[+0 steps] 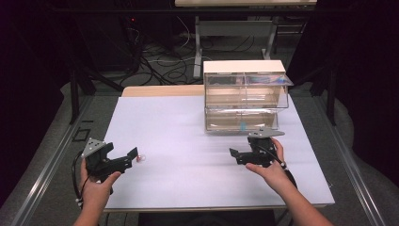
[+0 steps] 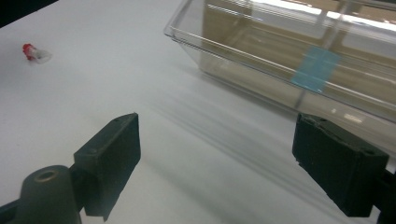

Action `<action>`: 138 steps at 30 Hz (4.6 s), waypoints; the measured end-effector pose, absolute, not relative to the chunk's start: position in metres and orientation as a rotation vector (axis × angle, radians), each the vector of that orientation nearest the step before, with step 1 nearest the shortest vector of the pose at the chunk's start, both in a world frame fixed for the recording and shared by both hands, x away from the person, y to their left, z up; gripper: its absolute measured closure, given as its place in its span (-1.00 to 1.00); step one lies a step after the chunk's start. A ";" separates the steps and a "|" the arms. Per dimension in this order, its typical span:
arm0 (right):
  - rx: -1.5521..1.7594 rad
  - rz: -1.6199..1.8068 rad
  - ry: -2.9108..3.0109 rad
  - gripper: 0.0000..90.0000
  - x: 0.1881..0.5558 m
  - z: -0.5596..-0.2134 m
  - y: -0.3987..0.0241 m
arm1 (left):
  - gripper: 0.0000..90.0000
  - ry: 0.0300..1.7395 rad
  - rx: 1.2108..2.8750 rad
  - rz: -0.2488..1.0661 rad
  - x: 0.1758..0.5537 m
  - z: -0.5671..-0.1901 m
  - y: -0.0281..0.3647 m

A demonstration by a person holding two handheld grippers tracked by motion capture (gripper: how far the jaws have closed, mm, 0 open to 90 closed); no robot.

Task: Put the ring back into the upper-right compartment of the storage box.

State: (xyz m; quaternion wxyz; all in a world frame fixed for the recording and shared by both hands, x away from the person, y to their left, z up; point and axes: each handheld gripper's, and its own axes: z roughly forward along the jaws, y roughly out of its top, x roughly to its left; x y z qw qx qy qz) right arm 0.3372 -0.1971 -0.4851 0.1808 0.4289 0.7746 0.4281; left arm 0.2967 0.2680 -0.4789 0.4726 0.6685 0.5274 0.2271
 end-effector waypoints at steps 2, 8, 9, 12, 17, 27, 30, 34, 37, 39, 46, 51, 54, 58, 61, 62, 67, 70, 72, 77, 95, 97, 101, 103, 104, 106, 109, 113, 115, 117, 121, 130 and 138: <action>1.181 1.212 2.208 -0.66 0.339 -0.484 -0.189 | -0.98 1.296 1.628 0.555 0.296 -0.479 0.269; 1.096 1.221 2.266 -0.66 0.343 -0.482 -0.165 | -0.97 1.292 1.624 0.559 0.296 -0.478 0.269; 1.088 1.219 2.274 -0.66 0.344 -0.482 -0.161 | -0.97 1.289 1.626 0.561 0.295 -0.478 0.268; 1.059 1.213 2.297 -0.65 0.346 -0.482 -0.150 | -0.97 1.287 1.632 0.559 0.296 -0.478 0.268; 1.043 1.229 2.325 -0.64 0.351 -0.480 -0.134 | -0.97 1.286 1.627 0.558 0.297 -0.478 0.268; 1.000 1.231 2.392 -0.56 0.362 -0.483 -0.102 | -0.96 1.295 1.623 0.554 0.298 -0.479 0.270; 0.977 1.209 2.416 -0.56 0.364 -0.483 -0.092 | -0.96 1.302 1.622 0.555 0.299 -0.480 0.271; 0.964 1.210 2.411 -0.55 0.366 -0.484 -0.079 | -0.91 1.309 1.615 0.563 0.300 -0.481 0.273; 0.955 1.213 2.428 -0.55 0.367 -0.485 -0.071 | -0.89 1.315 1.611 0.577 0.300 -0.481 0.273; 0.935 1.219 2.427 -0.55 0.369 -0.486 -0.066 | -0.89 1.317 1.613 0.582 0.301 -0.482 0.273; 0.923 1.212 2.460 -0.55 0.371 -0.487 -0.052 | -0.89 1.333 1.619 0.582 0.301 -0.483 0.274; 0.908 1.228 2.458 -0.55 0.372 -0.489 -0.041 | -0.88 1.337 1.609 0.590 0.302 -0.483 0.275; 0.918 1.229 2.478 -0.55 0.371 -0.487 -0.034 | -0.88 1.334 1.603 0.590 0.302 -0.483 0.276; 0.924 1.254 2.475 -0.55 0.371 -0.487 -0.025 | -0.87 1.337 1.604 0.595 0.303 -0.483 0.276; 0.924 1.256 2.489 -0.55 0.372 -0.487 -0.018 | -0.87 1.345 1.609 0.603 0.303 -0.484 0.276; 0.919 1.254 2.488 -0.55 0.372 -0.488 -0.016 | -0.87 1.347 1.607 0.606 0.303 -0.484 0.276; 0.914 1.269 2.516 -0.55 0.374 -0.492 -0.004 | -0.87 1.354 1.600 0.602 0.303 -0.484 0.276; 0.920 1.268 2.532 -0.52 0.374 -0.493 0.003 | -0.86 1.354 1.601 0.608 0.304 -0.484 0.277; 0.922 1.258 2.564 -0.50 0.374 -0.494 0.008 | -0.86 1.358 1.596 0.605 0.304 -0.484 0.277; 0.876 1.259 2.591 -0.48 0.373 -0.497 0.019 | -0.86 1.349 1.593 0.598 0.305 -0.484 0.277; 0.799 1.301 2.644 -0.33 0.381 -0.519 0.056 | -0.85 1.379 1.583 0.611 0.300 -0.484 0.285; 0.831 1.334 2.631 -0.33 0.381 -0.523 0.060 | -0.85 1.386 1.581 0.613 0.297 -0.484 0.287; 0.795 1.352 2.628 -0.30 0.383 -0.526 0.068 | -0.85 1.399 1.575 0.622 0.292 -0.484 0.291; 0.769 1.315 2.664 -0.29 0.385 -0.525 0.072 | -0.85 1.405 1.569 0.628 0.289 -0.484 0.293; 0.782 1.316 2.669 -0.25 0.385 -0.525 0.075 | -0.85 1.409 1.563 0.630 0.288 -0.484 0.294; 0.789 1.341 2.656 -0.22 0.386 -0.529 0.081 | -0.85 1.413 1.557 0.634 0.285 -0.484 0.297; 0.801 1.328 2.689 -0.16 0.389 -0.532 0.088 | -0.85 1.420 1.553 0.638 0.282 -0.483 0.300; 0.767 1.309 2.699 -0.10 0.392 -0.536 0.097 | -0.85 1.424 1.546 0.645 0.278 -0.482 0.302; 0.752 1.300 2.707 -0.09 0.392 -0.536 0.102 | -0.85 1.430 1.542 0.642 0.276 -0.482 0.303; 0.751 1.303 2.703 -0.07 0.392 -0.536 0.106 | -0.85 1.430 1.545 0.647 0.275 -0.482 0.304; 0.701 1.297 2.708 -0.02 0.394 -0.538 0.114 | -0.85 1.432 1.538 0.652 0.274 -0.482 0.305; 0.711 1.315 2.689 0.08 0.395 -0.548 0.122 | -0.85 1.434 1.545 0.643 0.275 -0.482 0.305; 0.694 1.296 2.712 0.16 0.397 -0.553 0.124 | -0.85 1.435 1.537 0.637 0.276 -0.483 0.304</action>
